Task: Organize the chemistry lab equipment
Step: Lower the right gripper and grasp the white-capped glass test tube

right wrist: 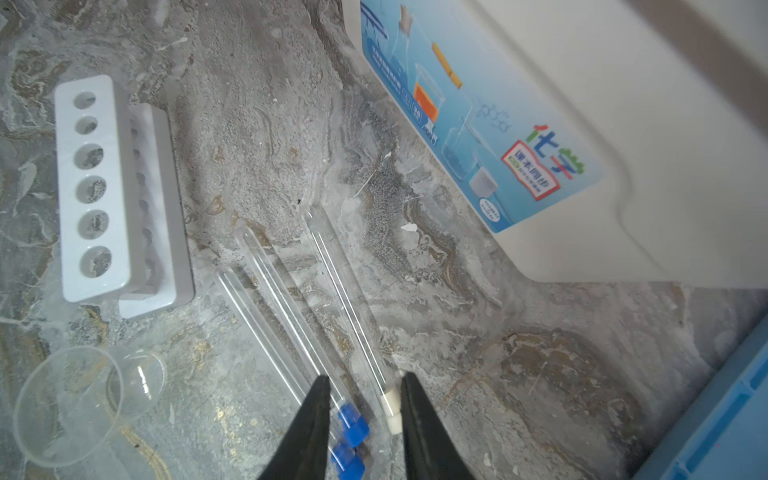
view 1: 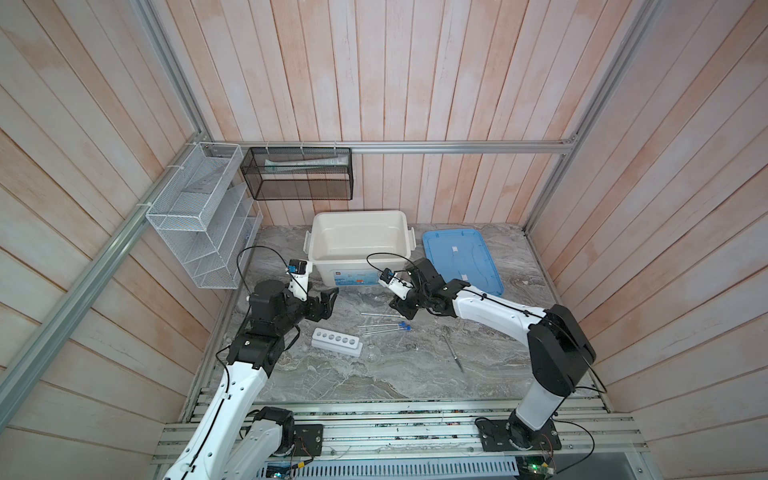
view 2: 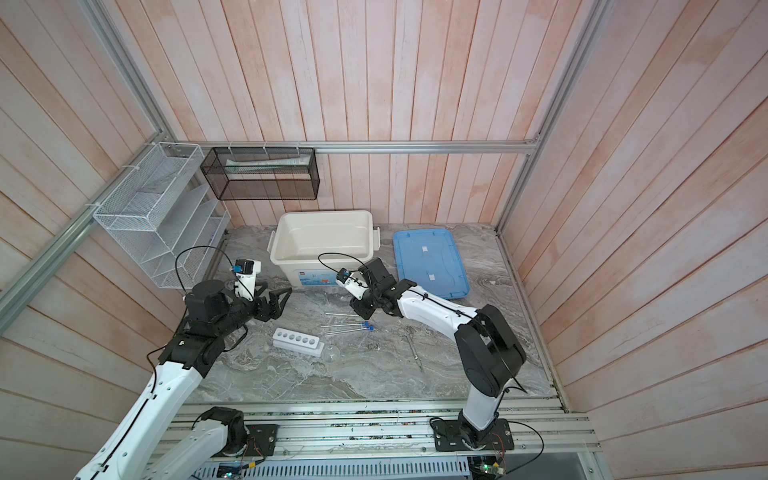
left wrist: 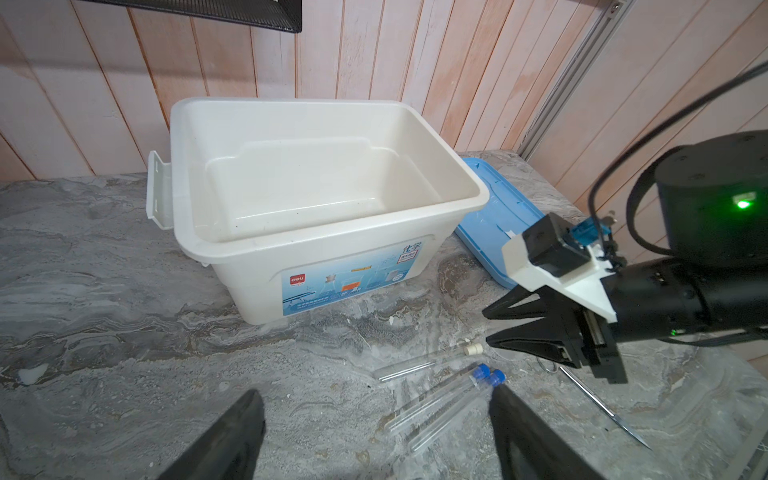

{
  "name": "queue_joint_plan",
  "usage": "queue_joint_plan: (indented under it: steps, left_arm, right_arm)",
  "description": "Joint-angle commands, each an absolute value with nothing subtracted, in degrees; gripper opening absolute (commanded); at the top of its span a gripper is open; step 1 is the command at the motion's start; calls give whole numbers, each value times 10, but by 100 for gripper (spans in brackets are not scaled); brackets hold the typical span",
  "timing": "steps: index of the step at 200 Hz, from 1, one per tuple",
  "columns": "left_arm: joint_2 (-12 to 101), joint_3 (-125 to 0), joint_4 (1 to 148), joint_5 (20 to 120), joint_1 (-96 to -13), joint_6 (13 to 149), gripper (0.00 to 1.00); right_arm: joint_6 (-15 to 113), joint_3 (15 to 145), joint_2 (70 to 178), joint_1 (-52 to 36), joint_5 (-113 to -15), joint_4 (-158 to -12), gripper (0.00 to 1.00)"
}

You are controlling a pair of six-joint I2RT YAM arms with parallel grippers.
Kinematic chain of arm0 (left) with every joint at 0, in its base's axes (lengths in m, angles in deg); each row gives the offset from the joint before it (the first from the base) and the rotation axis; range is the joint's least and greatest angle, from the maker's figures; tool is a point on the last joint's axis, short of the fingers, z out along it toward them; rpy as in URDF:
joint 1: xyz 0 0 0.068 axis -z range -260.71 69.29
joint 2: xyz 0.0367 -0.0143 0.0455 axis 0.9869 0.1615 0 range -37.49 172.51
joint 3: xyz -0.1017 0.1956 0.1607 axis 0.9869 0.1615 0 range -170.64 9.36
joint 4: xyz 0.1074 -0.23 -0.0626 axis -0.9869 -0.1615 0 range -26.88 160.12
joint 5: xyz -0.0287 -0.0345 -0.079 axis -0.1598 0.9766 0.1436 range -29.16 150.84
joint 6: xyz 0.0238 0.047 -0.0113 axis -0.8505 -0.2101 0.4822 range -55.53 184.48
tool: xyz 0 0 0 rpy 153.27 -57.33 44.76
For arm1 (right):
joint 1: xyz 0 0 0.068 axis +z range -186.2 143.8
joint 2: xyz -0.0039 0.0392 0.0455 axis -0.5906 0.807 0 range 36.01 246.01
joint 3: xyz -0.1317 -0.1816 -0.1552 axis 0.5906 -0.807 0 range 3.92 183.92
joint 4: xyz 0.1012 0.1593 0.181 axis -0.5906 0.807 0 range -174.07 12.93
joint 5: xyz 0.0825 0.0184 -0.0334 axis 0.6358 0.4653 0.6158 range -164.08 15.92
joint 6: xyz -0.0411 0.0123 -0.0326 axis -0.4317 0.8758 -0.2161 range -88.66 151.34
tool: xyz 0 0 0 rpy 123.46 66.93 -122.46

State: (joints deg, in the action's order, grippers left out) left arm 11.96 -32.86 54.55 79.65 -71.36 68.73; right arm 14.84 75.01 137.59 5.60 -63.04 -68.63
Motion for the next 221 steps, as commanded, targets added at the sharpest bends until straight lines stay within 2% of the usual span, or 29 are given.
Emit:
queue_joint_plan:
  steps: [1, 66, 221]
  left_arm:
    - [117, -316, 562, 783, -714, 681, 86]
    - [118, -304, 572, 777, -714, 677, 86]
    - [127, -298, 579, 792, -713, 675, 86]
  right_arm:
    - [109, 777, 1409, 61, -624, -655, 29]
    - [84, 793, 1474, 61, -656, -648, 26]
    - [62, 748, 1485, 60, -666, -674, 26]
